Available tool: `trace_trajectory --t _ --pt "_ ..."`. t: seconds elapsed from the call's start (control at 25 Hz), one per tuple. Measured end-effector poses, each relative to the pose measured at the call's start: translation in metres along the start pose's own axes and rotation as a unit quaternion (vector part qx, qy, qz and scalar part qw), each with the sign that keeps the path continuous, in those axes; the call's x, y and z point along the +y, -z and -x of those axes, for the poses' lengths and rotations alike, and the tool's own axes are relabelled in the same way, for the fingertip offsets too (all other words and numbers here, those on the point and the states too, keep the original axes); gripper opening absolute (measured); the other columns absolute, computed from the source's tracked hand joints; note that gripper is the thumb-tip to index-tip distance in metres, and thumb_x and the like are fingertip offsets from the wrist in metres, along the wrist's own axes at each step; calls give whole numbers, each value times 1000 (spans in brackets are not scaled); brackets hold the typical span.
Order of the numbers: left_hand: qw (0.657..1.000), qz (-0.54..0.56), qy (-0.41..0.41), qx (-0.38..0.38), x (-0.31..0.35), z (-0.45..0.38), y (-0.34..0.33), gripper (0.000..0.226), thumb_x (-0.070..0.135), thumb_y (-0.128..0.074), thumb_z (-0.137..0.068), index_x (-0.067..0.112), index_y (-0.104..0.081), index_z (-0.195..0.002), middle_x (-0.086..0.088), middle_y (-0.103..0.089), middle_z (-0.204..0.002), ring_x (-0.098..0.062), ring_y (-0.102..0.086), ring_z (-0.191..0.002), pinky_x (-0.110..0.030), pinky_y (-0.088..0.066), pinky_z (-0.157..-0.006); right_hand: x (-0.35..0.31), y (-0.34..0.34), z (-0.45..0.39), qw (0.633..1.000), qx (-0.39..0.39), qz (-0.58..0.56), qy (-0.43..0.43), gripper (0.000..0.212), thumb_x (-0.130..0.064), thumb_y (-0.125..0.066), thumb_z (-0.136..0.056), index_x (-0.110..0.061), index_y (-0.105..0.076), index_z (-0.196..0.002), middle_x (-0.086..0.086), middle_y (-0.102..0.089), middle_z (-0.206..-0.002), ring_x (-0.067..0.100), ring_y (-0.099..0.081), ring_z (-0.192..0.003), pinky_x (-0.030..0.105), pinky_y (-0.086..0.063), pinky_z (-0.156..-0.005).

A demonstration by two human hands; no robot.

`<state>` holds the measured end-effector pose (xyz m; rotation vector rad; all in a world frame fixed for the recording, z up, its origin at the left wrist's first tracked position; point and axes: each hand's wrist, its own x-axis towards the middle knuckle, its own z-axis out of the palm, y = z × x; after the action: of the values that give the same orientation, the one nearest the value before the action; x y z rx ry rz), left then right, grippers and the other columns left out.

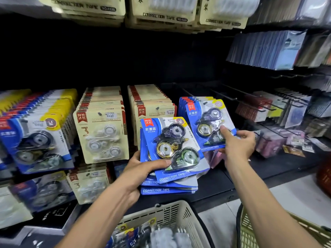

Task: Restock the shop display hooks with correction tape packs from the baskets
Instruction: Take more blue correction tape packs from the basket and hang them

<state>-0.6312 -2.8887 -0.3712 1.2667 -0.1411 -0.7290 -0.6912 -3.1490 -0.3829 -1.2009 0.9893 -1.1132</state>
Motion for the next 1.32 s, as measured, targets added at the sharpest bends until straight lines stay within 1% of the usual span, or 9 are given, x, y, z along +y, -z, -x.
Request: trace_trajectory --t 0.2,0.32,0.44,0.52,0.64,0.72,0.92,1.16,1.32 --pt "1000 12 -6 12 1 1 0 81 8 -88 -46 17 -63 -122 -12 -79 -100 -35 -76 -89 -50 -62 -81 6 -8 -3 992 -101 8 -76 14 -26 -71 -93 -17 -66 -103 5 -64 -104 23 -64 -75 24 -54 -43" --pt "999 26 -12 29 3 0 4 80 6 -89 -49 17 -62 -123 -11 -79 -99 -33 -77 -86 -47 -64 -72 3 -6 0 980 -158 23 -116 33 -16 -70 -93 -16 -65 -126 4 -67 -115 10 -59 -75 25 -51 -55" --pt "998 32 -14 47 2 -3 4 65 3 -89 -63 18 -63 -121 -9 -80 -97 -31 -77 -83 -43 -64 -68 -12 -2 16 962 -240 75 -111 23 -28 -67 -95 -11 -69 -111 8 -72 -105 17 -64 -69 34 -56 -66" --pt "998 38 -15 57 0 -6 2 60 4 -89 -66 18 -64 -119 -8 -80 -97 -30 -77 -82 -44 -63 -70 -29 2 36 921 -351 145 -89 40 -49 -67 -91 -10 -72 -98 5 -73 -84 19 -64 -61 37 -59 -63" --pt "998 44 -19 51 -1 -7 -3 60 6 -89 -65 18 -65 -118 -9 -79 -98 -31 -77 -83 -46 -63 -72 -35 2 65 862 -462 204 -42 45 -52 -82 -74 -14 -72 -95 7 -76 -96 23 -69 -78 42 -59 -74" --pt "998 47 -20 39 0 -5 -6 67 12 -90 -59 17 -66 -121 -9 -79 -99 -31 -77 -85 -46 -63 -73 -32 -1 73 883 -443 152 -29 39 -39 -88 -70 -14 -67 -90 9 -76 -94 23 -69 -86 49 -53 -93" --pt "996 88 -11 17 6 3 -7 68 24 -88 -59 16 -68 -123 -13 -78 -103 -32 -77 -86 -50 -63 -64 -36 6 72 916 -386 -33 -103 14 -21 -70 -90 -15 -58 -92 7 -72 -84 20 -67 -61 32 -55 -51" --pt "994 88 -24 67 6 8 -4 57 14 -87 -68 15 -67 -121 -12 -79 -99 -34 -77 -86 -49 -64 -62 -26 29 33 974 -170 -127 -84 14 -19 -72 -91 -18 -63 -102 7 -72 -92 21 -64 -55 23 -50 -41" --pt "992 91 -32 84 4 6 -3 59 14 -88 -68 15 -65 -122 -11 -79 -99 -34 -77 -85 -46 -64 -60 -14 33 17 984 -141 -81 -68 14 -18 -74 -90 -19 -64 -100 12 -71 -89 16 -60 -43 24 -52 -40"
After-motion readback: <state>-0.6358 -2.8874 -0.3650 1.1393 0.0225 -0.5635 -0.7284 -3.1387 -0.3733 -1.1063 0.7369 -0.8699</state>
